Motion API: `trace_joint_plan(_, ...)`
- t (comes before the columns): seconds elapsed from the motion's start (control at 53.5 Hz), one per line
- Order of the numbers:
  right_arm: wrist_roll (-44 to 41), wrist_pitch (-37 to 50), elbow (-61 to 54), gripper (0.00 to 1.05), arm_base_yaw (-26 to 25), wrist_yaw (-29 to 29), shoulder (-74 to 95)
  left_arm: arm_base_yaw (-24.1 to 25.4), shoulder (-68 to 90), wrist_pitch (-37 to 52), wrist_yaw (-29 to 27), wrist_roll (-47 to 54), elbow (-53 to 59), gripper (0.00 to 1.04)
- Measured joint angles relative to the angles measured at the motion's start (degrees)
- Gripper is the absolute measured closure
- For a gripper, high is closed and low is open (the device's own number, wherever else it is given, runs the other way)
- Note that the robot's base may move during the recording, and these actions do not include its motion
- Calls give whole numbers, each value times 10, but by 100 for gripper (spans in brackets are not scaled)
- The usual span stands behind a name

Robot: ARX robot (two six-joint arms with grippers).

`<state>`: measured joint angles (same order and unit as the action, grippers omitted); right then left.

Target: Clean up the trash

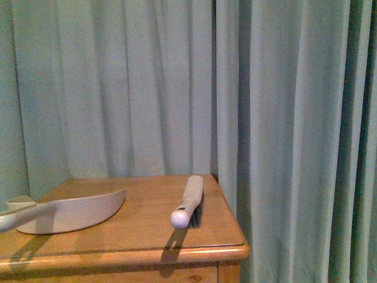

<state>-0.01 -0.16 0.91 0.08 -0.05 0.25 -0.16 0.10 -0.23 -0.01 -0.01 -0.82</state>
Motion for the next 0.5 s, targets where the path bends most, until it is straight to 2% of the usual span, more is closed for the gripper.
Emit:
trace_joint_plan(0.15, 0, 0, 0, 7, 0, 0, 0, 0, 0, 0, 0, 0, 0, 8)
trace_joint_plan(0.206, 0, 0, 0, 7, 0, 0, 0, 11, 28, -30, 36, -55, -15, 8)
trace_joint_plan(0.262, 0, 0, 0, 7, 0, -1, 0, 30, 119, 0, 70, -156, -40, 8)
trace_joint_plan(0.318, 0, 0, 0, 7, 0, 0, 0, 37, 197, 47, 78, -190, -68, 8)
trace_joint_plan(0.43, 0, 0, 0, 7, 0, 0, 0, 28, 371, 124, 83, -196, -160, 8)
trace_joint_plan(0.505, 0, 0, 0, 7, 0, 0, 0, 14, 493, 125, 64, -181, -237, 8)
